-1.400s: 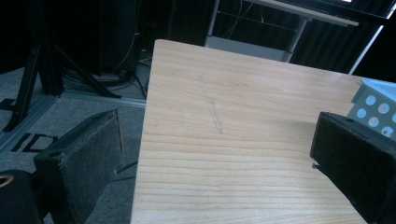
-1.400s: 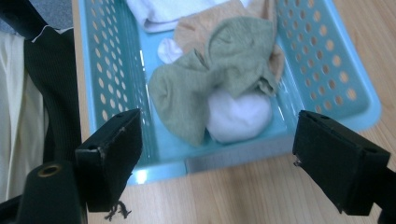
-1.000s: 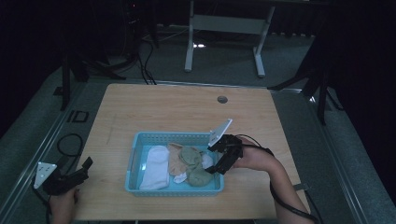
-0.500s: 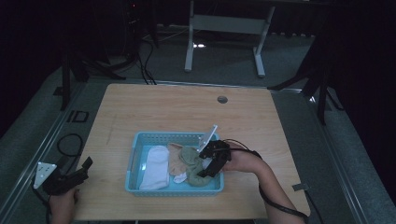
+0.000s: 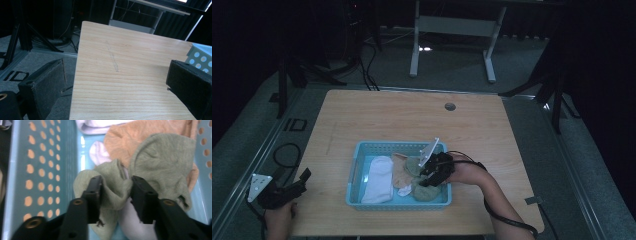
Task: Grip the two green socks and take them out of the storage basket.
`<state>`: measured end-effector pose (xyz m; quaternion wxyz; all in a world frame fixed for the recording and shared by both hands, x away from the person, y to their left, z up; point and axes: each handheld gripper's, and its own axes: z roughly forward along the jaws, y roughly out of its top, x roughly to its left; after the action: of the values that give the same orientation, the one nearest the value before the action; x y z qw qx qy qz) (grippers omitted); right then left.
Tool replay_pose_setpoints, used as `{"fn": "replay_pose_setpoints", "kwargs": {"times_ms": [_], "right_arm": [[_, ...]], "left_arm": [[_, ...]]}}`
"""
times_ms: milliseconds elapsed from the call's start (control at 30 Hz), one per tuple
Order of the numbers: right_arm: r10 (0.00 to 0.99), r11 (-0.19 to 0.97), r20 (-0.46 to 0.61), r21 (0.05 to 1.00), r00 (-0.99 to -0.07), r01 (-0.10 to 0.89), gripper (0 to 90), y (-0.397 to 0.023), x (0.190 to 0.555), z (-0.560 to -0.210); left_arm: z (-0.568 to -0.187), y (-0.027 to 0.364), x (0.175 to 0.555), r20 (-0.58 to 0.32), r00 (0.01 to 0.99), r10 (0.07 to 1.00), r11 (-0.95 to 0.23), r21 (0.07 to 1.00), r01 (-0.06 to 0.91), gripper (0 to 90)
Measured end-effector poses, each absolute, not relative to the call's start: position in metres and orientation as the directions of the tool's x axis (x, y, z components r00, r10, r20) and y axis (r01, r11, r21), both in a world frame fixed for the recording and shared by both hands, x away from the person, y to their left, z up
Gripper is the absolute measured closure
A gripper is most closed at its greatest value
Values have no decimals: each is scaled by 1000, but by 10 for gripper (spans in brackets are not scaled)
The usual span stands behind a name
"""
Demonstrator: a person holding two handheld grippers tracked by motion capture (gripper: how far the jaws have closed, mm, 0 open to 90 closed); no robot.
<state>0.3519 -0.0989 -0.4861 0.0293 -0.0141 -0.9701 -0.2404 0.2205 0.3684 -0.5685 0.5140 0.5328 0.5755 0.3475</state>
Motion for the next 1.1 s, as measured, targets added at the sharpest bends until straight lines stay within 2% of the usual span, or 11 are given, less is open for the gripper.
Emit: {"fn": "replay_pose_setpoints", "kwargs": {"times_ms": [67, 167, 500, 1100], "right_arm": [[0, 890, 55, 456, -998, 25, 737, -99, 350, -485], [-18, 899, 43, 439, -999, 3, 803, -99, 347, -483], [-41, 882, 44, 471, -998, -15, 827, -99, 341, -467], [-18, 830, 7, 557, -1000, -11, 830, -112, 339, -425]], "left_arm": [[-569, 368, 221, -221, 96, 971, 190, 948, 257, 24], [-569, 368, 221, -221, 95, 971, 191, 947, 257, 24], [-569, 368, 221, -220, 95, 971, 190, 948, 257, 24], [-568, 368, 221, -217, 94, 972, 187, 948, 259, 24]]}}
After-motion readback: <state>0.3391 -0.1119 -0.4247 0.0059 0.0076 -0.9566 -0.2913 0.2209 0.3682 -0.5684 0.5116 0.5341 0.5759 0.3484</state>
